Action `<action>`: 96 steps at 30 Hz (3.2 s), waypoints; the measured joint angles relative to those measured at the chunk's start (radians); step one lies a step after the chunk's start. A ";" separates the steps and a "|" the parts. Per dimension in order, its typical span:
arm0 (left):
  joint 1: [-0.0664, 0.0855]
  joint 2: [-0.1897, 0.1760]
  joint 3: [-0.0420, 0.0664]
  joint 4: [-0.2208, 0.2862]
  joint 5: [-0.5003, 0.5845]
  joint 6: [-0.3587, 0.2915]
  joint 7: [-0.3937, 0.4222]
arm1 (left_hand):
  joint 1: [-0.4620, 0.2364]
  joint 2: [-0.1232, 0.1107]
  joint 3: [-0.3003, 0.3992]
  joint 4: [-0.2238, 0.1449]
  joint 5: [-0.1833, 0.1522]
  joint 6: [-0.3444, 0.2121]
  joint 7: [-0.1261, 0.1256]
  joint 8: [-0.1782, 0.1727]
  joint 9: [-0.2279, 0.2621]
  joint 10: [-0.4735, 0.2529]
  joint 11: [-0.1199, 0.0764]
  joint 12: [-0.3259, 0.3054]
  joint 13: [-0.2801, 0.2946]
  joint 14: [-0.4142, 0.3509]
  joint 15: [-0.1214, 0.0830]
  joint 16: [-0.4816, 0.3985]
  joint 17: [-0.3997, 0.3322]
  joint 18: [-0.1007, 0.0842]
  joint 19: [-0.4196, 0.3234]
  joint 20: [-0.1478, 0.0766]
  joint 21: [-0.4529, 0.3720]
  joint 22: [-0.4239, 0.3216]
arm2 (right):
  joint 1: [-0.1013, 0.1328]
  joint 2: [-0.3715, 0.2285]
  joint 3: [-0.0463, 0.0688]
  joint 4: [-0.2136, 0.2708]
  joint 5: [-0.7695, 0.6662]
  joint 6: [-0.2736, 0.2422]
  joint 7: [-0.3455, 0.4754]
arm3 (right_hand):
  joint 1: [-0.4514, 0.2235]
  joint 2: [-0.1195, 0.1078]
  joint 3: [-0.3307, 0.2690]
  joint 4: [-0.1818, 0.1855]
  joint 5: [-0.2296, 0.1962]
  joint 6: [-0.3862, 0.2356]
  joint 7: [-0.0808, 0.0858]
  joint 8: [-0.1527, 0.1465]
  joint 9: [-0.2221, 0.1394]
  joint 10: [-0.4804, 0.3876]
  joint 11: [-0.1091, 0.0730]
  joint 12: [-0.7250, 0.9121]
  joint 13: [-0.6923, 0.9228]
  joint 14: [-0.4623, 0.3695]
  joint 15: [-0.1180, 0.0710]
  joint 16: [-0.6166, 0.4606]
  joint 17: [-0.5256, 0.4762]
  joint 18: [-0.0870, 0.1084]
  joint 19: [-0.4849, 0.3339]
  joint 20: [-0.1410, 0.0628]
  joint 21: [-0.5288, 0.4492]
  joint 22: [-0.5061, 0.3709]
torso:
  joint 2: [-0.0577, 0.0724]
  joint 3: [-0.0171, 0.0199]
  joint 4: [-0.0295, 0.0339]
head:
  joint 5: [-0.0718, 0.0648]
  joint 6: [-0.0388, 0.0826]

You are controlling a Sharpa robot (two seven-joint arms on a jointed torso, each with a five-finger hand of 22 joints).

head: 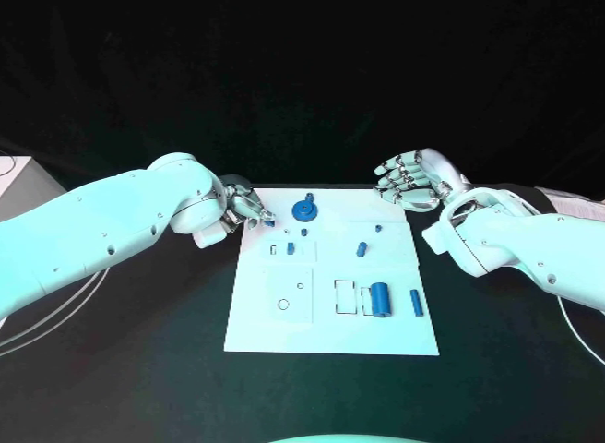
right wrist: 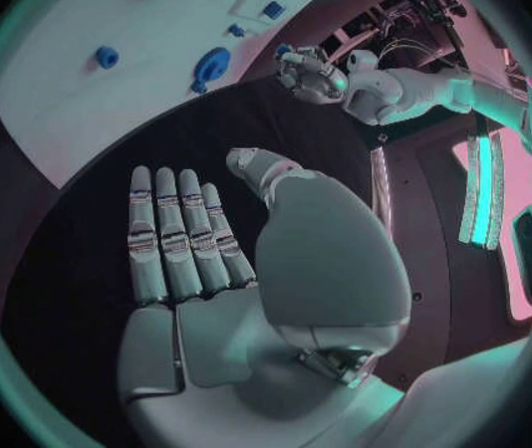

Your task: Assemble the parts on the task board

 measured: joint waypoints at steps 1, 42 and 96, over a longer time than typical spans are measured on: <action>-0.006 -0.009 -0.001 0.018 -0.006 -0.008 -0.002 | -0.007 0.001 0.000 0.000 0.006 0.001 -0.001 0.005 0.000 0.009 -0.002 0.006 0.006 0.000 0.000 0.004 0.000 0.000 0.006 -0.002 0.005 0.003 | 0.000 0.000 0.000 0.000 0.000 0.000 0.000 | 0.000 0.000 0.000 0.000 0.000 0.000 0.000 0.000 0.000 0.000 0.000 0.000 0.000 -0.002 0.002 0.000 -0.001 0.000 0.000 0.000 0.000 0.000 | -0.001 -0.0006 0.0011 | -0.001 -0.001; -0.085 -0.034 -0.021 0.147 -0.225 -0.108 -0.029 | -0.035 -0.019 0.019 -0.009 0.033 0.011 -0.004 0.013 -0.001 0.039 -0.011 0.022 0.038 0.000 -0.007 0.013 0.000 -0.016 0.027 -0.013 0.026 0.003 | -0.004 -0.003 0.000 0.000 0.001 0.002 0.002 | 0.000 0.000 0.003 0.003 0.010 0.000 0.000 -0.004 -0.001 0.000 0.000 0.000 0.000 -0.004 0.004 0.000 -0.004 0.000 0.000 0.000 0.000 -0.001 | -0.006 -0.0016 0.0051 | 0.000 -0.020; -0.076 -0.013 -0.044 0.119 -0.316 -0.065 -0.016 | -0.039 -0.023 0.025 -0.008 0.031 0.020 -0.013 0.016 -0.001 0.039 -0.010 0.022 0.030 -0.004 -0.011 0.017 0.000 -0.015 0.027 -0.012 0.026 0.003 | -0.004 -0.004 0.000 0.005 0.003 0.010 0.002 | 0.000 0.000 0.003 0.009 0.019 0.001 0.001 -0.008 -0.004 0.000 0.000 0.000 0.000 -0.004 0.004 0.000 -0.011 0.000 0.000 0.000 0.000 -0.001 | -0.007 -0.0018 0.0051 | -0.006 -0.038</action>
